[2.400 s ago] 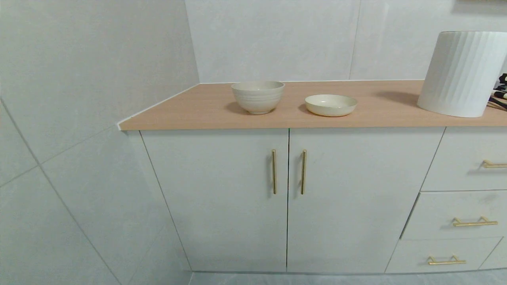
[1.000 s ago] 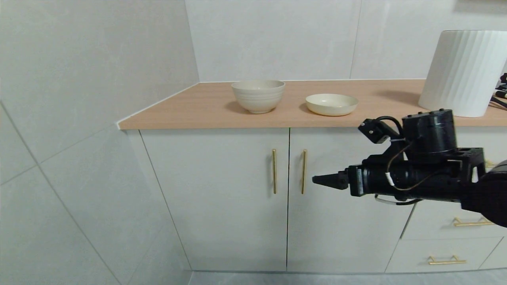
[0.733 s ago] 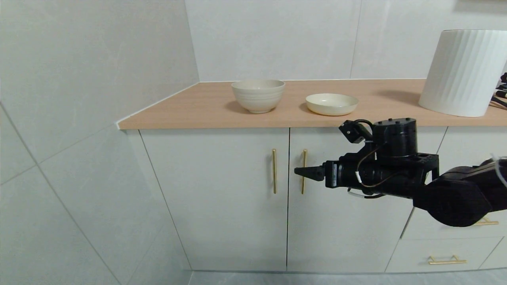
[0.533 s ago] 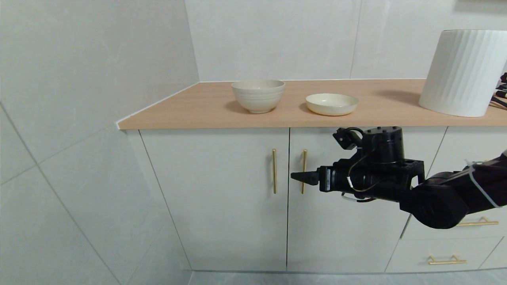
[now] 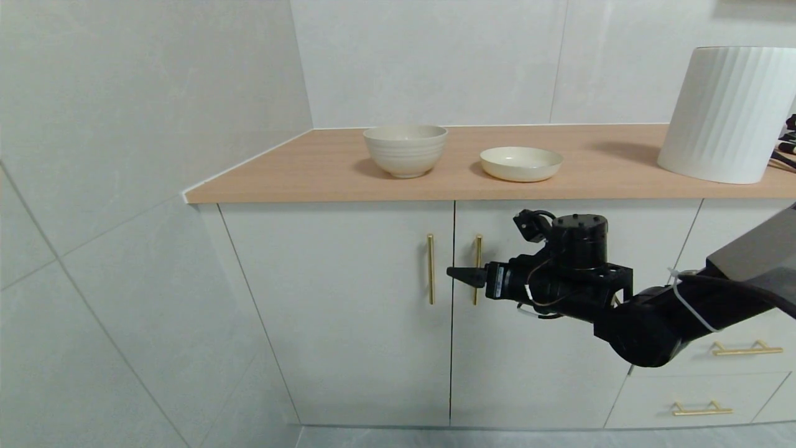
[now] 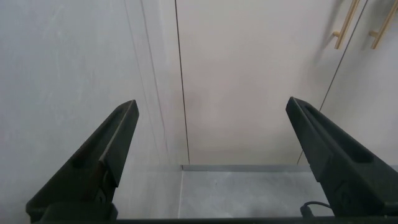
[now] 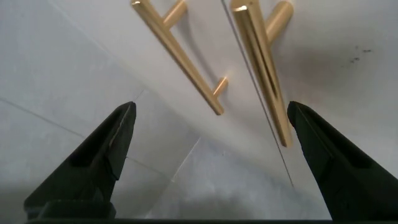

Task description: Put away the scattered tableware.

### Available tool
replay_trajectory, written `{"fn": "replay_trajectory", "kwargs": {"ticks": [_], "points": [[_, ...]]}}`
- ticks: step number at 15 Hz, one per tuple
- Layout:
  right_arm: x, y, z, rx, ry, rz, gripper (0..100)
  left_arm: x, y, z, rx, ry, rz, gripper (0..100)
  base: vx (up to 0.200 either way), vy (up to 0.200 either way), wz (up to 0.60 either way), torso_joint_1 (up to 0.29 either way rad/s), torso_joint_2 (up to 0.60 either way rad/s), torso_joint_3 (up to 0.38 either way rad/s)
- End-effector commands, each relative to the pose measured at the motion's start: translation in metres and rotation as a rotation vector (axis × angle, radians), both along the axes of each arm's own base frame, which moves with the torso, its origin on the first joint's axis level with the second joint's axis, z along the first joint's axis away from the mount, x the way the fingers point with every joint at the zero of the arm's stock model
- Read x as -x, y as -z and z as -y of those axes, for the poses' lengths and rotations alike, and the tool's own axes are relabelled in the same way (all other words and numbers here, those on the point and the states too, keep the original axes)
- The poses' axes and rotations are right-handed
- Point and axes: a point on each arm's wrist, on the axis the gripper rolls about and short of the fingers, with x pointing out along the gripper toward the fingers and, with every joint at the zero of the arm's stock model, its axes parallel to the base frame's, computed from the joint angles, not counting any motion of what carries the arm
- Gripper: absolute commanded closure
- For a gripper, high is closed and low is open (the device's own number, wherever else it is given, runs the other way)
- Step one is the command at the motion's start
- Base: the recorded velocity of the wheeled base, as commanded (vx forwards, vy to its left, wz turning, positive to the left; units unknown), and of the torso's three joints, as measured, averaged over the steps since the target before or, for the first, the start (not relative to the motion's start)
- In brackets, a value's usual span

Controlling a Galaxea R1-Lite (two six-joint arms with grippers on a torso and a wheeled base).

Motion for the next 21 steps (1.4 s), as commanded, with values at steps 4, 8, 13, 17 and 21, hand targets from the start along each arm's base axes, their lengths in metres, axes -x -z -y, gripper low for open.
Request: {"fn": "replay_trajectory", "kwargs": {"ticks": [4, 8, 13, 17, 21], "points": [[-0.009, 0.017, -0.009, -0.047, 0.0, 0.022, 0, 0.0, 0.0, 0.0, 0.0, 0.0, 0.001, 0, 0.0, 0.0, 0.0, 0.0, 0.0, 0.0], [-0.001, 0.019, -0.02, -0.077, -0.032, -0.019, 0, 0.0, 0.0, 0.0, 0.0, 0.0, 0.0, 0, 0.0, 0.0, 0.0, 0.0, 0.0, 0.0], [0.014, 0.018, -0.023, -0.07, -0.068, -0.034, 0, 0.0, 0.0, 0.0, 0.0, 0.0, 0.001, 0, 0.0, 0.0, 0.0, 0.0, 0.0, 0.0], [0.054, -0.001, -0.003, -0.096, -0.244, -0.069, 0, 0.0, 0.0, 0.0, 0.0, 0.0, 0.0, 0, 0.0, 0.0, 0.0, 0.0, 0.0, 0.0], [0.097, -0.014, 0.022, -0.109, -0.353, -0.092, 0, 0.0, 0.0, 0.0, 0.0, 0.0, 0.001, 0, 0.0, 0.0, 0.0, 0.0, 0.0, 0.0]]}}
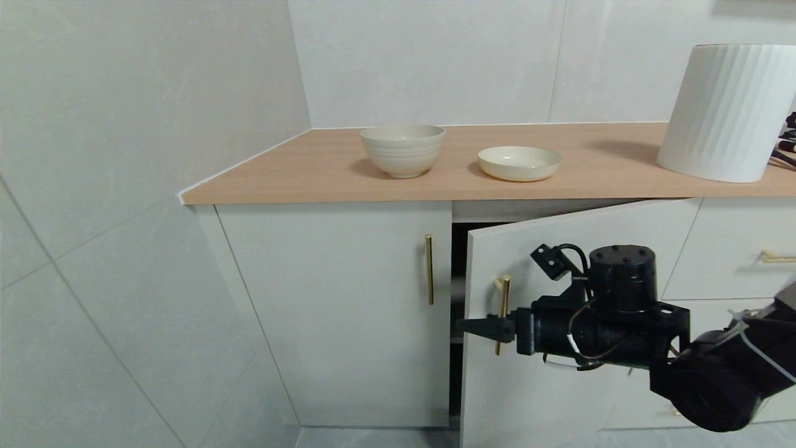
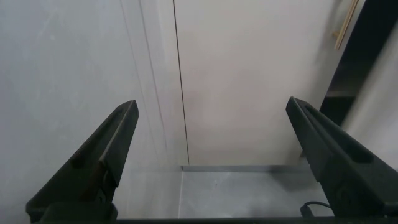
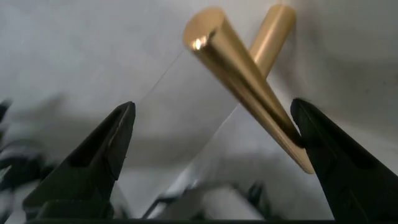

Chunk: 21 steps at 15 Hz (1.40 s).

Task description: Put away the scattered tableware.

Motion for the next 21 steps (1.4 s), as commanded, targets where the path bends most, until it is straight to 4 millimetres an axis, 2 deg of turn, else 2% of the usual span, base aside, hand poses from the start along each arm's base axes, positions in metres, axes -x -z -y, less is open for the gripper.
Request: {"fn": "replay_trajectory", "kwargs": {"ticks": [1, 4, 9, 10, 11, 13, 14, 15, 16, 17, 18, 19, 20, 21], "points": [[0.031, -0.022, 0.018, -0.036, -0.04, 0.037, 0, 0.0, 0.0, 0.0, 0.0, 0.0, 0.0, 0, 0.0, 0.0, 0.0, 0.0, 0.0, 0.0], [0.055, -0.022, 0.034, -0.03, -0.055, 0.022, 0, 0.0, 0.0, 0.0, -0.001, 0.0, 0.0, 0, 0.0, 0.0, 0.0, 0.0, 0.0, 0.0], [0.07, -0.026, 0.042, -0.043, -0.089, 0.025, 0, 0.0, 0.0, 0.0, -0.044, 0.003, 0.003, 0, 0.0, 0.0, 0.0, 0.0, 0.0, 0.0], [0.073, -0.026, 0.044, -0.042, -0.09, 0.023, 0, 0.002, -0.009, 0.001, -0.068, 0.027, 0.042, 0, 0.0, 0.0, 0.0, 0.0, 0.0, 0.0], [0.075, -0.025, 0.046, -0.04, -0.09, 0.019, 0, 0.007, -0.025, 0.002, -0.073, 0.091, 0.084, 0, 0.0, 0.0, 0.0, 0.0, 0.0, 0.0], [0.076, -0.025, 0.046, -0.04, -0.09, 0.019, 0, 0.01, -0.074, 0.005, -0.065, 0.227, 0.058, 0, 0.0, 0.0, 0.0, 0.0, 0.0, 0.0], [0.076, -0.025, 0.046, -0.041, -0.09, 0.02, 0, 0.002, -0.101, 0.006, -0.051, 0.288, 0.017, 0, 0.0, 0.0, 0.0, 0.0, 0.0, 0.0], [0.076, -0.025, 0.046, -0.04, -0.089, 0.021, 0, -0.007, -0.119, 0.007, -0.046, 0.329, -0.005, 0, 0.0, 0.0, 0.0, 0.0, 0.0, 0.0], [0.078, -0.024, 0.048, -0.038, -0.091, 0.018, 0, -0.034, -0.151, 0.009, -0.033, 0.416, -0.062, 0, 0.0, 0.0, 0.0, 0.0, 0.0, 0.0], [0.078, -0.025, 0.048, -0.039, -0.091, 0.019, 0, -0.055, -0.165, 0.01, -0.021, 0.467, -0.108, 0, 0.0, 0.0, 0.0, 0.0, 0.0, 0.0], [0.078, -0.024, 0.048, -0.038, -0.091, 0.018, 0, -0.07, -0.172, 0.011, -0.009, 0.503, -0.142, 0, 0.0, 0.0, 0.0, 0.0, 0.0, 0.0], [0.079, -0.024, 0.048, -0.038, -0.091, 0.018, 0, -0.096, -0.177, 0.014, 0.013, 0.565, -0.212, 0, 0.0, 0.0, 0.0, 0.0, 0.0, 0.0], [0.08, -0.024, 0.049, -0.037, -0.091, 0.02, 0, -0.125, -0.167, 0.022, 0.04, 0.665, -0.331, 0, 0.0, 0.0, 0.0, 0.0, 0.0, 0.0], [0.08, -0.024, 0.049, -0.029, -0.095, 0.033, 0, -0.143, -0.155, 0.034, 0.047, 0.744, -0.427, 0, 0.0, 0.0, 0.0, 0.0, 0.0, 0.0]]}}
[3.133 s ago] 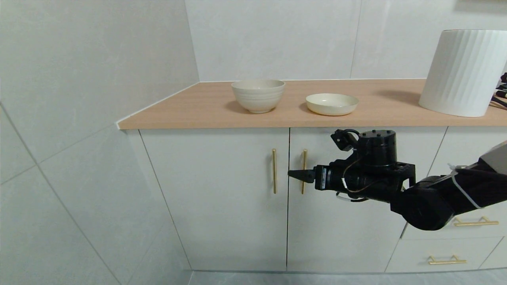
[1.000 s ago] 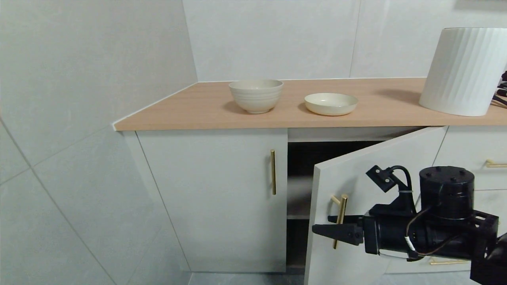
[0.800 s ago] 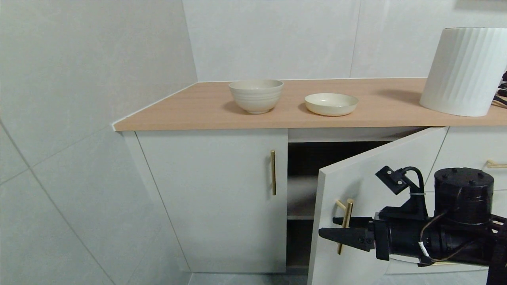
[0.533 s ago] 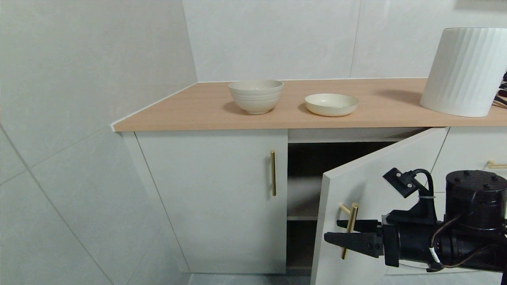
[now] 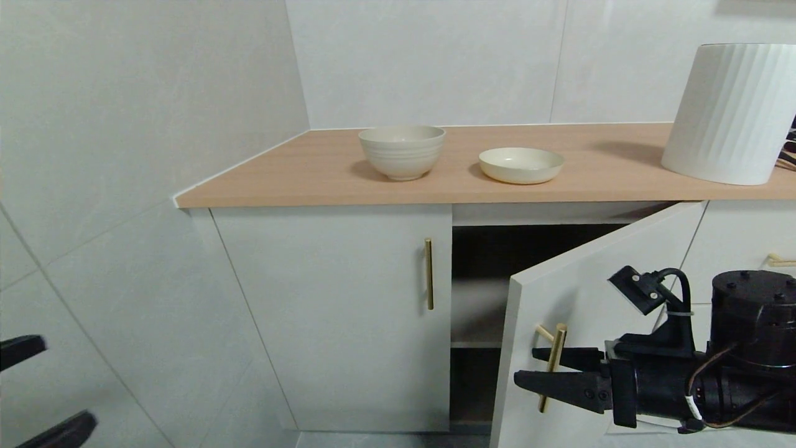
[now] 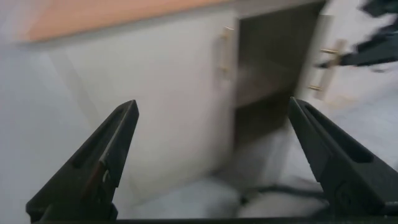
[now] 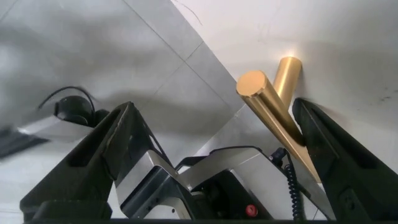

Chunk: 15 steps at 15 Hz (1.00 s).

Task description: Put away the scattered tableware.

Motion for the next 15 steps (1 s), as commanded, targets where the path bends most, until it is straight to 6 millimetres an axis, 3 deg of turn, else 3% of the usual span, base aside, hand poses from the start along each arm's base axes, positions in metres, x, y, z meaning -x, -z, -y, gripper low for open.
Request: {"fn": "replay_trajectory", "kwargs": {"ticks": [1, 2, 3, 7, 11, 13, 15], "points": [[0.001, 0.002, 0.001, 0.014, -0.004, 0.018, 0, -0.092, 0.016, 0.036, -0.022, 0.281, -0.342, 0, 0.0, 0.0, 0.0, 0.0, 0.0, 0.0], [0.001, 0.002, 0.001, 0.017, -0.005, 0.02, 0, -0.098, 0.02, 0.041, -0.028, 0.304, -0.36, 0, 0.0, 0.0, 0.0, 0.0, 0.0, 0.0], [0.001, 0.002, 0.0, 0.016, -0.005, 0.021, 0, -0.125, 0.032, 0.058, -0.038, 0.351, -0.371, 0, 0.0, 0.0, 0.0, 0.0, 0.0, 0.0], [0.001, 0.002, 0.0, 0.017, -0.008, 0.02, 0, -0.185, 0.07, 0.106, 0.049, 0.412, -0.394, 0, 0.0, 0.0, 0.0, 0.0, 0.0, 0.0], [0.002, 0.006, -0.002, 0.028, -0.019, 0.003, 0, -0.208, 0.123, 0.144, 0.181, 0.407, -0.381, 0, 0.0, 0.0, 0.0, 0.0, 0.0, 0.0], [0.001, 0.009, -0.003, 0.034, -0.024, -0.008, 0, -0.215, 0.136, 0.162, 0.253, 0.357, -0.345, 0, 0.0, 0.0, 0.0, 0.0, 0.0, 0.0], [0.001, 0.009, -0.003, 0.034, -0.024, -0.008, 0, -0.218, 0.138, 0.165, 0.259, 0.334, -0.34, 0, 0.0, 0.0, 0.0, 0.0, 0.0, 0.0]]}}
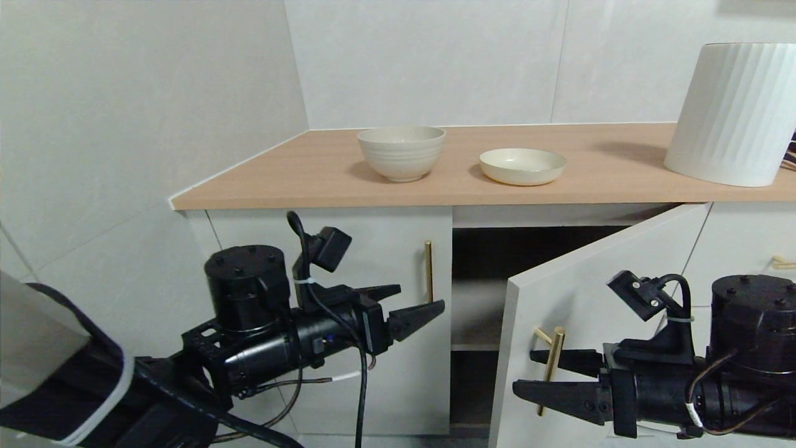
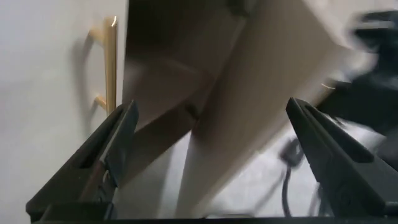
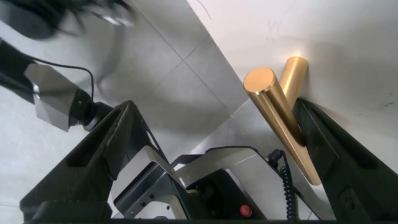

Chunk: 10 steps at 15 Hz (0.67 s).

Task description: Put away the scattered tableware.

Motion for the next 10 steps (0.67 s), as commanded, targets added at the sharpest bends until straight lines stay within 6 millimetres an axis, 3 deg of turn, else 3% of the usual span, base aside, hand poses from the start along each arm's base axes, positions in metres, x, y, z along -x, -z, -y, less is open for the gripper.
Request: {"fn": "replay_trajectory", "kwargs": {"ticks": [1, 7, 8, 10], "points": [[-0.001, 0.003, -0.001, 0.009, -0.001, -0.015, 0, -0.004, 0.024, 0.008, -0.039, 0.01, -0.065, 100, 0.0, 0.0, 0.0, 0.0, 0.0, 0.0], [-0.001, 0.003, -0.001, 0.01, -0.004, -0.015, 0, -0.016, 0.002, 0.022, 0.014, 0.038, 0.11, 100, 0.0, 0.0, 0.0, 0.0, 0.0, 0.0], [0.0, 0.004, -0.001, 0.012, -0.004, -0.018, 0, -0.024, 0.002, 0.034, 0.02, 0.055, 0.119, 100, 0.0, 0.0, 0.0, 0.0, 0.0, 0.0], [0.002, 0.002, 0.0, 0.007, -0.004, -0.01, 0, -0.021, 0.015, 0.049, 0.007, 0.103, 0.094, 100, 0.0, 0.0, 0.0, 0.0, 0.0, 0.0]]}}
